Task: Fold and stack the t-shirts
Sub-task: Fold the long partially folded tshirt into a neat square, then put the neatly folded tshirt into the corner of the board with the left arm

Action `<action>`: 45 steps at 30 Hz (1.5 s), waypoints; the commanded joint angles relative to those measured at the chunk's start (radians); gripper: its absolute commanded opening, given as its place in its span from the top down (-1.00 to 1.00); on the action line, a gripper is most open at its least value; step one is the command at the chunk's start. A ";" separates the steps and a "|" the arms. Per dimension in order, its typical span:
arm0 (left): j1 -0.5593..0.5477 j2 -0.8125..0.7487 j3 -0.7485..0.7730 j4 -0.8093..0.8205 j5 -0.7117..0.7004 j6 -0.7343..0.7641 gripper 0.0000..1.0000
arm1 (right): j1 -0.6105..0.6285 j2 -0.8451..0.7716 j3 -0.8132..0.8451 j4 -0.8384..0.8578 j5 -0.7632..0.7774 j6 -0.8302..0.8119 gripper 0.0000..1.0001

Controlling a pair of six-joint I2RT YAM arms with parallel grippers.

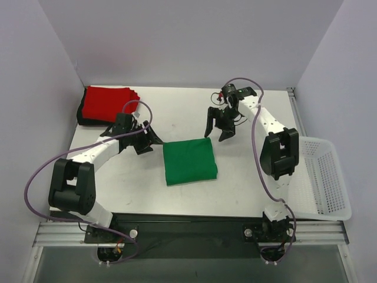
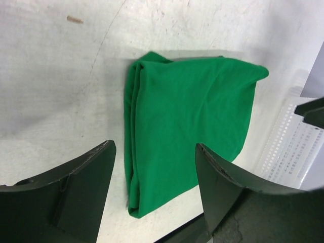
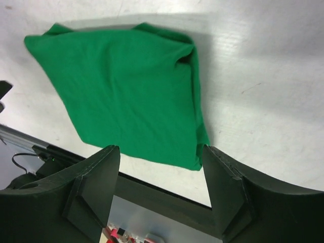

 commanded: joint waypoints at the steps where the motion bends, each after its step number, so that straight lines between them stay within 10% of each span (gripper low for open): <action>1: 0.003 -0.074 -0.084 0.094 0.017 0.012 -0.49 | 0.052 -0.143 -0.086 -0.002 -0.036 -0.003 -0.32; 26: -0.009 -0.050 -0.454 0.596 0.238 -0.097 -0.58 | 0.127 -0.010 -0.465 0.241 -0.035 0.080 -0.30; 45: -0.086 0.153 -0.457 0.728 0.051 -0.091 -0.60 | 0.119 0.009 -0.470 0.249 -0.039 0.077 -0.29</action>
